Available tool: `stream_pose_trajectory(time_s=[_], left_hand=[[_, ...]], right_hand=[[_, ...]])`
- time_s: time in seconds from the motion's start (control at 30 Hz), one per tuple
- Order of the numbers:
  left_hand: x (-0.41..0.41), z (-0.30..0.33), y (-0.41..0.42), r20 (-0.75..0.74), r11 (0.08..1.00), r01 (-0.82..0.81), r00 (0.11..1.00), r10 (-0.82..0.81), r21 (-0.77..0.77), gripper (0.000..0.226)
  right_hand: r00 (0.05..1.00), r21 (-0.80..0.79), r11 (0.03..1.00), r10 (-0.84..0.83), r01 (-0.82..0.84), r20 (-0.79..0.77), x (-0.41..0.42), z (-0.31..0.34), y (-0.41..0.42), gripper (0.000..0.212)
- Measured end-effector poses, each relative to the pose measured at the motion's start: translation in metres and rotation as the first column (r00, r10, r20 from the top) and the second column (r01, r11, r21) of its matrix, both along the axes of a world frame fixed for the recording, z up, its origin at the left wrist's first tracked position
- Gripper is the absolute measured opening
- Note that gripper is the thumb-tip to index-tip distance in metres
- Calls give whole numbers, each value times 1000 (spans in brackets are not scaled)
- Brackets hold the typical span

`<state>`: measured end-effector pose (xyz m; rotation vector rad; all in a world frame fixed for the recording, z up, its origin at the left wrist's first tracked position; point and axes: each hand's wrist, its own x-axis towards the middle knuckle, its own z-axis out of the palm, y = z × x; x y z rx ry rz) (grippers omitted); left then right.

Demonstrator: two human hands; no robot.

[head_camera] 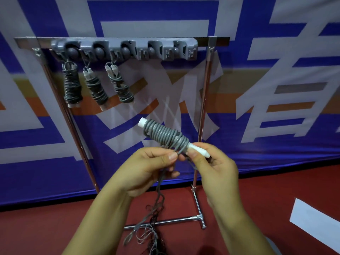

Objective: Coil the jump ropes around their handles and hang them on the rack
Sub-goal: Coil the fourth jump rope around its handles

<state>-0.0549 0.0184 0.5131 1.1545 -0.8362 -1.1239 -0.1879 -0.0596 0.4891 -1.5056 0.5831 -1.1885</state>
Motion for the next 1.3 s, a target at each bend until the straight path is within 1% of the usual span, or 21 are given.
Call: stream_pose_trajectory(time_s=[0.1,0.23,0.27,0.37,0.4,0.47,0.53,0.6,0.67,0.8,0.87,0.9,0.97,1.0,1.07,1.17,1.23,1.3], left_hand=[[-5,1,5,22,996,-62,998,64,-67,20],[-6,-3,9,117,987,-143,982,151,-73,25],[-6,-2,8,146,985,-156,976,165,-69,24],[-6,2,7,206,987,-153,965,160,-47,5],[-6,4,6,207,989,-145,967,150,-37,2],[-8,5,4,194,990,-141,970,144,-25,7],[-8,3,1,174,985,-174,969,174,-14,13],[-8,0,-1,163,980,-201,967,197,7,15],[-9,0,-3,153,984,-175,973,170,24,19],[-8,-2,-4,76,987,-159,985,157,12,28],[-8,-4,-4,35,983,-182,983,182,-3,31],[-8,-6,-4,31,980,-200,979,200,-11,31],[-6,-8,-3,68,973,-229,971,231,-33,36],[-5,-7,-2,97,973,-226,968,230,-48,40],[-5,-5,-1,140,974,-203,966,215,-95,37],[-10,0,0,142,962,-188,966,218,-198,40],[-15,3,1,134,952,-171,968,210,-252,40],[-21,5,1,91,941,-214,965,244,-261,37]], right_hand=[[996,111,993,22,-31,82,1,2,0,10],[983,223,969,67,-105,169,1,5,3,11],[981,240,963,82,-124,177,1,6,3,12],[979,264,956,83,-131,187,0,10,6,14],[979,268,955,74,-125,192,0,11,7,16],[981,267,959,45,-95,188,-1,11,8,17],[986,253,965,22,-64,168,-2,11,9,12],[987,240,970,13,-51,158,-1,12,12,7],[987,248,967,9,-50,162,-1,13,13,10],[986,280,956,36,-80,160,-1,15,14,14],[984,289,951,67,-114,167,-3,17,14,14],[981,293,946,91,-138,170,-4,17,14,15],[974,303,933,149,-196,173,-7,19,12,18],[966,310,921,187,-236,179,-8,20,10,20],[940,350,876,274,-331,205,-11,24,7,24],[894,450,773,373,-448,249,-13,27,3,28],[864,514,695,409,-503,293,-13,26,1,25],[854,539,663,412,-520,316,-10,22,-1,25]])
